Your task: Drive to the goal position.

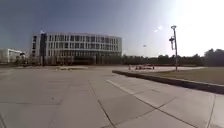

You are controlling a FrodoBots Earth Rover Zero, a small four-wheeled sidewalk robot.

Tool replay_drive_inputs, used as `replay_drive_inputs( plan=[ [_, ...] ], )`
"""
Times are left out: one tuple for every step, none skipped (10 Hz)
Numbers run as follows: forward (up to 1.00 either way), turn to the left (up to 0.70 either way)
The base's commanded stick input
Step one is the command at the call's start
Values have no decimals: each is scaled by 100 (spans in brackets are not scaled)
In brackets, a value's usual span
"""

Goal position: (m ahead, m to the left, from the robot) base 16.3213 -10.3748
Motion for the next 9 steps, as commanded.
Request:
replay_drive_inputs(
  plan=[
    [6,0],
    [6,0],
    [5,0],
    [6,0],
    [6,0],
    [6,0],
    [6,0],
    [3,0],
    [-15,0]
  ],
)
